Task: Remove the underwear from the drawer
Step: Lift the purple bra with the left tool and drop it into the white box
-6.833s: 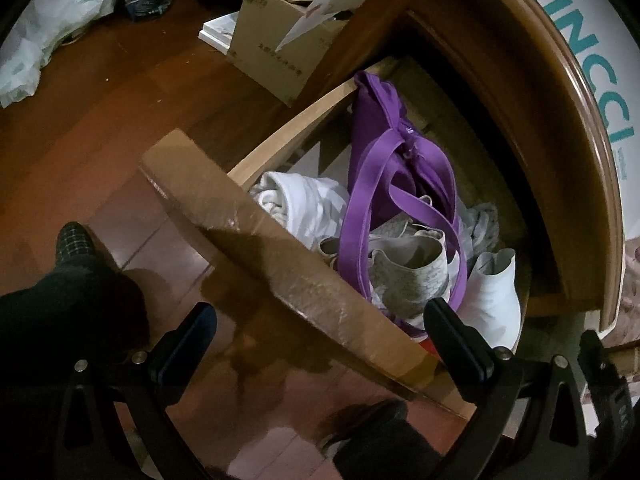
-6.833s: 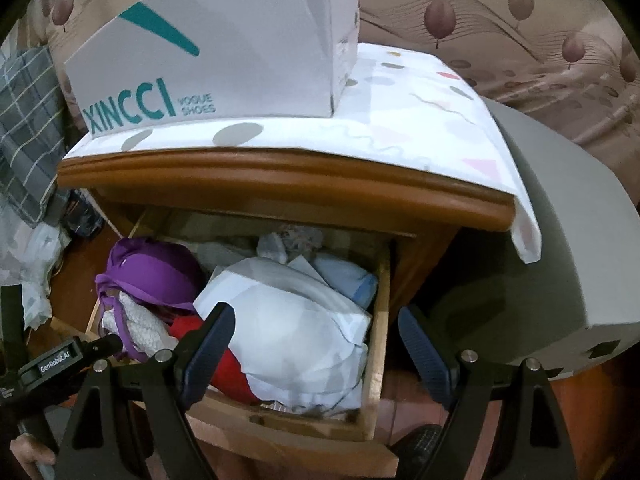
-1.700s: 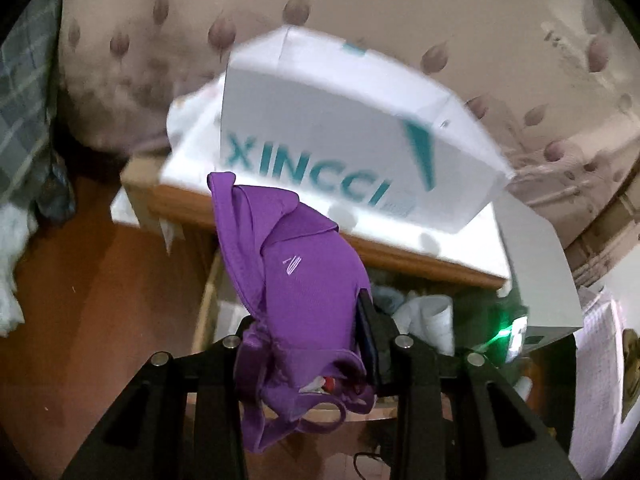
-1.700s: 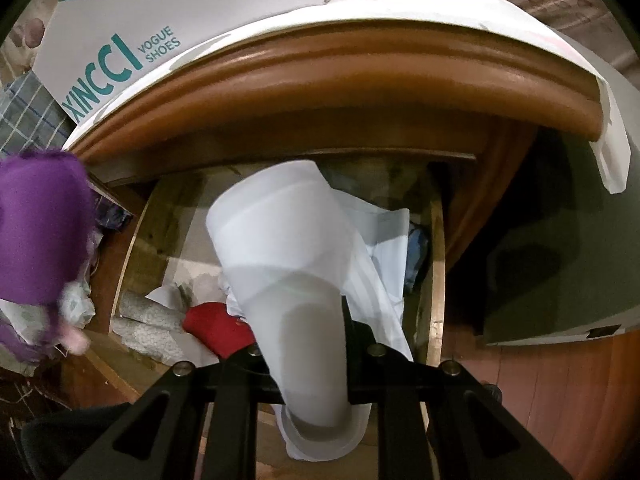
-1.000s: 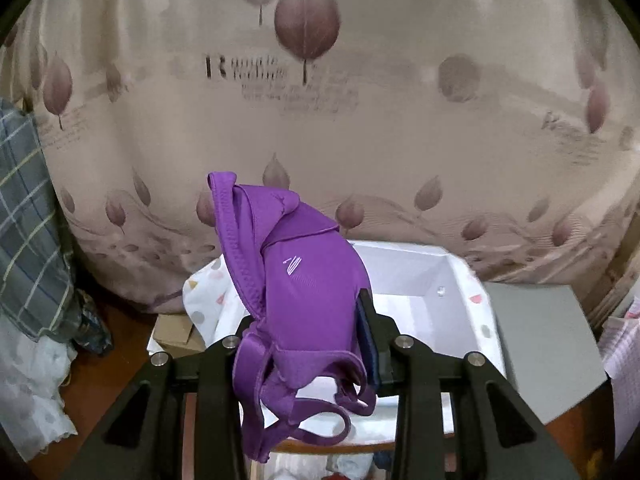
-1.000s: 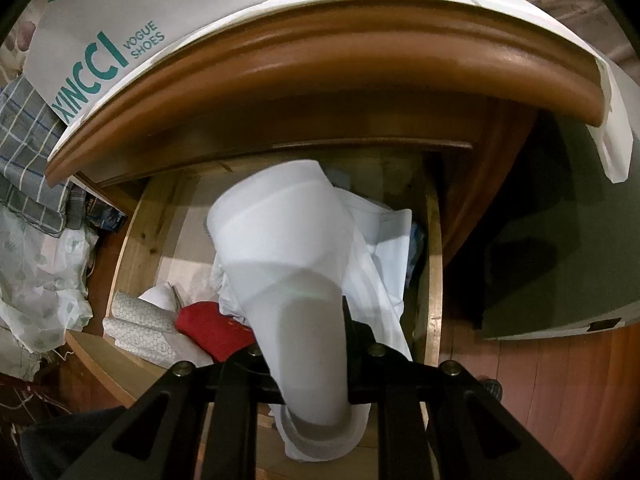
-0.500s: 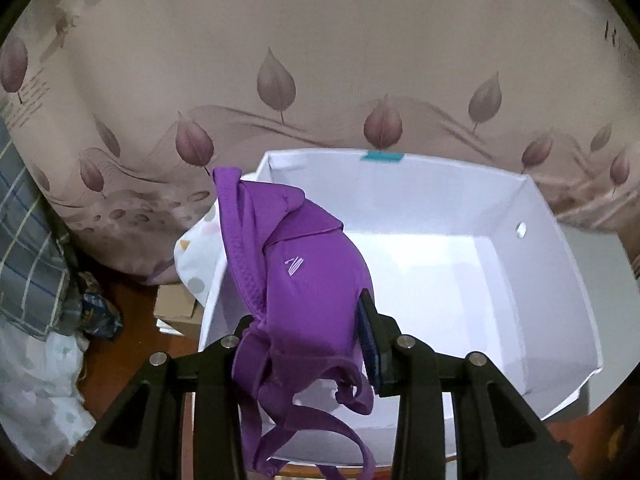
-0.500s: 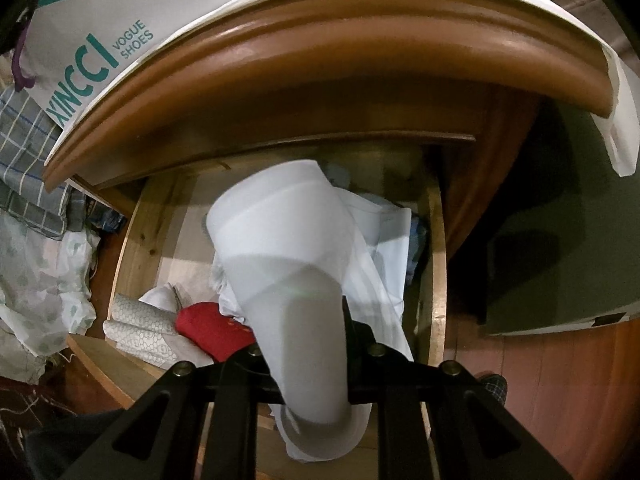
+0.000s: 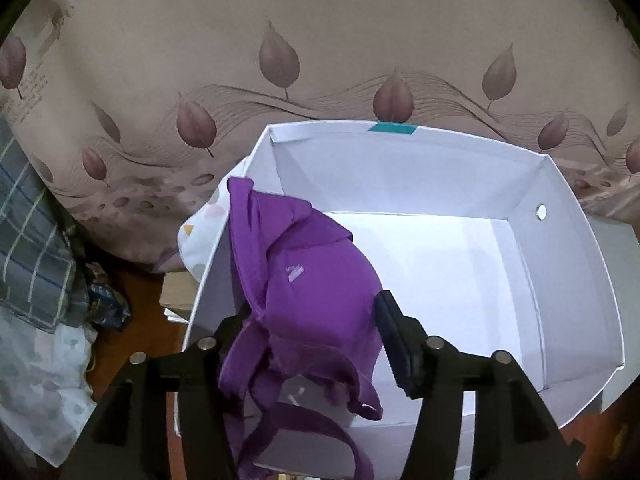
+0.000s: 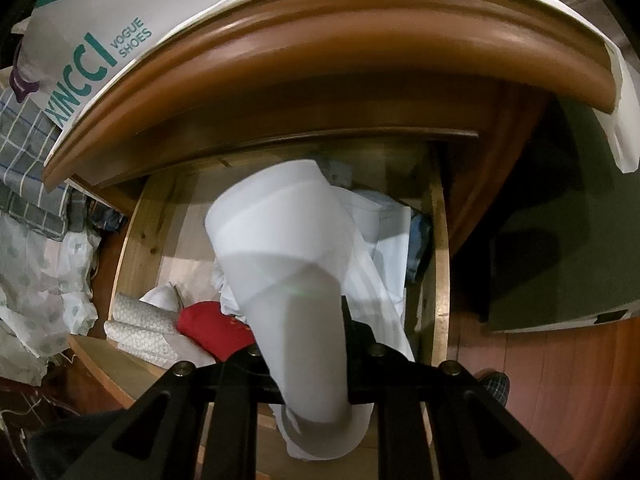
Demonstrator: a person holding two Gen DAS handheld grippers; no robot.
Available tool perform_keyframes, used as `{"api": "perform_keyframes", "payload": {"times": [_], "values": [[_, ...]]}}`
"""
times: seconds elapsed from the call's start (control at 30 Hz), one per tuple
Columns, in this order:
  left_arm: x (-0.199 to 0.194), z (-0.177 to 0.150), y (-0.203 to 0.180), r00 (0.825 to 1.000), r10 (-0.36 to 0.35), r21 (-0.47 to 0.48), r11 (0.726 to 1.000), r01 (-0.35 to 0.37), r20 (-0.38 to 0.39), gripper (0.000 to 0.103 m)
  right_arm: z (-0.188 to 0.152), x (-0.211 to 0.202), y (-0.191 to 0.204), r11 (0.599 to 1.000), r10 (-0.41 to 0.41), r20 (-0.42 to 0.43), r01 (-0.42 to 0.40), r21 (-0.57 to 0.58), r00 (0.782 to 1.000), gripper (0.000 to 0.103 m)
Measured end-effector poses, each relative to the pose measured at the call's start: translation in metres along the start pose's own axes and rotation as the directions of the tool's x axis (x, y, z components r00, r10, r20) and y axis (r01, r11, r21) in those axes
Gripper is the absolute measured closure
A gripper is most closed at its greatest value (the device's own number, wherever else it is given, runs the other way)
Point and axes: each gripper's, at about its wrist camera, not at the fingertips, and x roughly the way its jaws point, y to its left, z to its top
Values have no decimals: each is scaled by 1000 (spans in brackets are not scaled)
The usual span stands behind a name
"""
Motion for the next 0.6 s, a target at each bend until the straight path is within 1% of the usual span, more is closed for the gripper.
{"api": "perform_keyframes", "payload": {"times": [0.07,0.1,0.13,0.2,0.27,0.37,0.43,0.5,0.6], "values": [[-7,1,3,1000,12,-7,1000,-12,17,42,0,0,-1,1000,-1,1,1,-1,1000,87],[-12,2,3,1000,7,-5,1000,-7,25,40,0,0,0,1000,0,0,0,2,1000,87],[-16,3,4,999,11,-2,1000,-11,32,40,0,0,0,1000,0,-1,0,2,1000,87],[-27,5,6,998,23,4,1000,-23,56,35,0,0,0,1000,0,-1,0,3,1000,87],[-38,6,9,996,38,11,999,-39,76,33,0,-1,1,1000,-3,2,3,1,1000,87],[-57,2,11,994,35,19,999,-37,104,30,0,-1,2,1000,-4,2,4,1,1000,87],[-72,-6,15,991,36,15,999,-38,132,27,0,-2,2,1000,-3,6,3,1,1000,87],[-84,-16,19,987,41,-1,999,-41,157,21,-1,-3,1,1000,-7,11,7,0,1000,87],[-103,-43,25,975,91,-33,996,-86,204,16,-2,-6,-1,1000,-10,28,9,13,1000,87]]}}
